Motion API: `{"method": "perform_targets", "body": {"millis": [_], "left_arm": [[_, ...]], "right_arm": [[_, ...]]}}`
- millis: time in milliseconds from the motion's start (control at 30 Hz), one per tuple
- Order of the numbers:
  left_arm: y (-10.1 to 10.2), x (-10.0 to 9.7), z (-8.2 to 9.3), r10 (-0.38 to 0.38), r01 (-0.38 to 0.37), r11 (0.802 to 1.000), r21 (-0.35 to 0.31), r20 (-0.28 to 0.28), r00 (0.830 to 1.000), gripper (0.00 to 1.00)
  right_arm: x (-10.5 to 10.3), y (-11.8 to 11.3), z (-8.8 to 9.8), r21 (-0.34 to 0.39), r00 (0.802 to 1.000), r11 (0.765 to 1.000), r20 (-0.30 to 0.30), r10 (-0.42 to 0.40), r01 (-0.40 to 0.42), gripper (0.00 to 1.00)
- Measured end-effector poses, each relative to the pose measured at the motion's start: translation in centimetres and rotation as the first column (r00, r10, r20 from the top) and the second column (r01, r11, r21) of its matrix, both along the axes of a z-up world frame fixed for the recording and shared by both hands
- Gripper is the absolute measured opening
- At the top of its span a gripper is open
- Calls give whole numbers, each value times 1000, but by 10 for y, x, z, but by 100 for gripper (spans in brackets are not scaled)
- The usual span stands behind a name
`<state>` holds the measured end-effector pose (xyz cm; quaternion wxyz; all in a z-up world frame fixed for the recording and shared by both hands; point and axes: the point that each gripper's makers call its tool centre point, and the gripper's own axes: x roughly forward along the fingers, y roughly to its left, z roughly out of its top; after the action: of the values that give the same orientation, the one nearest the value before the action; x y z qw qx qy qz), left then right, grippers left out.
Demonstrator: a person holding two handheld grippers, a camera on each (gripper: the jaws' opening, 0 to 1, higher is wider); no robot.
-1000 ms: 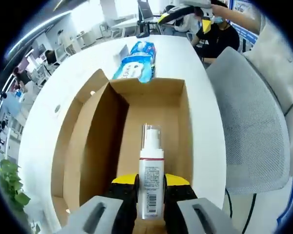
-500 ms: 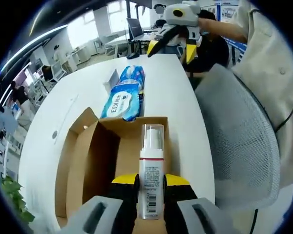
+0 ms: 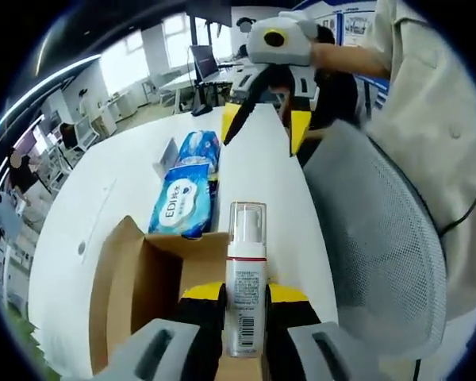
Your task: Operate the shoe box by opening the lid, removing the specified soft item, and placing it in the target area until the item is outside and the box remains undamaged.
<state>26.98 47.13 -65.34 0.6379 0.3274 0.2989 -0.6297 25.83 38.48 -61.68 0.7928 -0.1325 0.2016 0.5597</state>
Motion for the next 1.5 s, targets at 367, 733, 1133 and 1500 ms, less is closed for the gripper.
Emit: {"method": "perform_targets", "body": {"millis": [367,733,1133,1500], "left_arm": [[-23,-13,7,-53,52,998,-46,-4,999,18],[-41,-25,15,-94,92,991,-94,-19,995,18],[-49,-31,18,-109,101,985,-140,-47,993,18],[-54,-31,13,-125,118,980,-159,-32,992,19]], "right_arm": [[-9,19,2,0,997,997,16,71,-71,33],[-18,29,0,-12,992,992,25,125,-125,27],[-22,32,0,-35,987,988,52,154,-152,18],[-20,32,1,-69,993,991,7,115,-114,17]]}}
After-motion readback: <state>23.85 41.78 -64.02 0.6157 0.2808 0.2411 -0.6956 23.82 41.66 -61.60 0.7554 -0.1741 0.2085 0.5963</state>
